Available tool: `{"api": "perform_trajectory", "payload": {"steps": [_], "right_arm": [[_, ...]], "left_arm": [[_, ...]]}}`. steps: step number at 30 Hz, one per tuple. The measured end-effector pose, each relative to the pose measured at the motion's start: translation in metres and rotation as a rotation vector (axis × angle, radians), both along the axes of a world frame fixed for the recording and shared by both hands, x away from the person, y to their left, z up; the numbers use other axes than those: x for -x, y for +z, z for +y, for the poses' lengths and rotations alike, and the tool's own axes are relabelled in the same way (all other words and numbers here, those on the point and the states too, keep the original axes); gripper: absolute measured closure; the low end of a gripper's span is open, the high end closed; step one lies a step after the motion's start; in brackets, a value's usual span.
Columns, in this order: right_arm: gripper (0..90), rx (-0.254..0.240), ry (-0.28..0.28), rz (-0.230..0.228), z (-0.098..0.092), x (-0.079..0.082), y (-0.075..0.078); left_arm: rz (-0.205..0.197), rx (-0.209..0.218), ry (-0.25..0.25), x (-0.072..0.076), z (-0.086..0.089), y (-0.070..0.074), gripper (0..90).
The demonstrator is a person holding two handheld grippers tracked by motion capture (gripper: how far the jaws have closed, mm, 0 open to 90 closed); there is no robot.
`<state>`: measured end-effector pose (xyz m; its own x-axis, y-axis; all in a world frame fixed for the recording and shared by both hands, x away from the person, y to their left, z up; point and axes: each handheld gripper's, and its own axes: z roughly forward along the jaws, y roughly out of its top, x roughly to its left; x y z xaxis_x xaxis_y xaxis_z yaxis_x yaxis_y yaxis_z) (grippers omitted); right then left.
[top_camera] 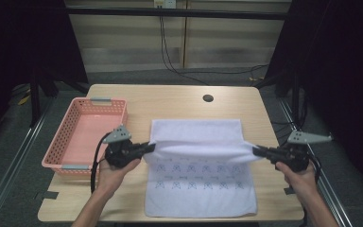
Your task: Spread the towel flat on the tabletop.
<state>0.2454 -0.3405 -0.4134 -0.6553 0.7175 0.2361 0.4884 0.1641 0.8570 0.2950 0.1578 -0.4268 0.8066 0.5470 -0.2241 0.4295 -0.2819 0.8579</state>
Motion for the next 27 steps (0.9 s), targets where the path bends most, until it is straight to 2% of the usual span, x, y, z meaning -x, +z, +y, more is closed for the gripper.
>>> {"api": "perform_trajectory", "payload": {"steps": [1, 4, 5, 8, 10, 11, 12, 14, 16, 18, 20, 22, 23, 25, 27], "right_arm": [[85.9, 0.014, 0.006, 0.045, 0.0, 0.006, -0.012], [85.4, 0.044, 0.029, 0.106, 0.002, 0.022, -0.033], [84.8, 0.048, 0.033, 0.112, 0.002, 0.026, -0.036], [79.5, 0.036, 0.049, 0.122, -0.001, 0.04, -0.041], [79.8, 0.067, 0.061, 0.144, 0.0, 0.045, -0.044], [79.7, 0.078, 0.066, 0.157, 0.001, 0.047, -0.046], [79.0, 0.099, 0.092, 0.188, 0.002, 0.049, -0.051], [78.6, 0.122, 0.094, 0.201, 0.004, 0.053, -0.056], [77.3, 0.145, 0.114, 0.212, 0.005, 0.058, -0.057], [72.3, 0.128, 0.122, 0.223, 0.004, 0.061, -0.055], [70.9, 0.123, 0.17, 0.26, 0.004, 0.065, -0.056], [69.4, 0.138, 0.167, 0.268, 0.006, 0.069, -0.058], [70.0, 0.133, 0.192, 0.289, 0.007, 0.072, -0.059], [66.7, 0.144, 0.22, 0.284, 0.009, 0.077, -0.056], [64.8, 0.116, 0.234, 0.284, 0.01, 0.085, -0.052]], "left_arm": [[0.027, -0.021, -0.01, 0.004, -0.001, -0.008, 84.6], [0.068, -0.07, -0.044, 0.016, -0.002, -0.026, 83.8], [0.068, -0.087, -0.058, 0.021, -0.002, -0.029, 83.4], [0.086, -0.081, -0.074, 0.034, 0.0, -0.035, 80.7], [0.093, -0.099, -0.088, 0.04, 0.0, -0.04, 77.6], [0.113, -0.112, -0.098, 0.043, 0.0, -0.044, 77.1], [0.116, -0.122, -0.099, 0.044, 0.0, -0.046, 75.4], [0.136, -0.138, -0.115, 0.046, 0.001, -0.05, 75.1], [0.138, -0.15, -0.143, 0.05, 0.001, -0.05, 76.5], [0.131, -0.164, -0.172, 0.059, 0.002, -0.051, 74.3], [0.133, -0.163, -0.199, 0.063, 0.004, -0.051, 75.6], [0.136, -0.144, -0.214, 0.067, 0.007, -0.049, 72.7], [0.137, -0.137, -0.214, 0.067, 0.008, -0.049, 71.8], [0.143, -0.13, -0.207, 0.067, 0.01, -0.047, 70.2], [0.154, -0.103, -0.222, 0.07, 0.013, -0.045, 67.9]]}}
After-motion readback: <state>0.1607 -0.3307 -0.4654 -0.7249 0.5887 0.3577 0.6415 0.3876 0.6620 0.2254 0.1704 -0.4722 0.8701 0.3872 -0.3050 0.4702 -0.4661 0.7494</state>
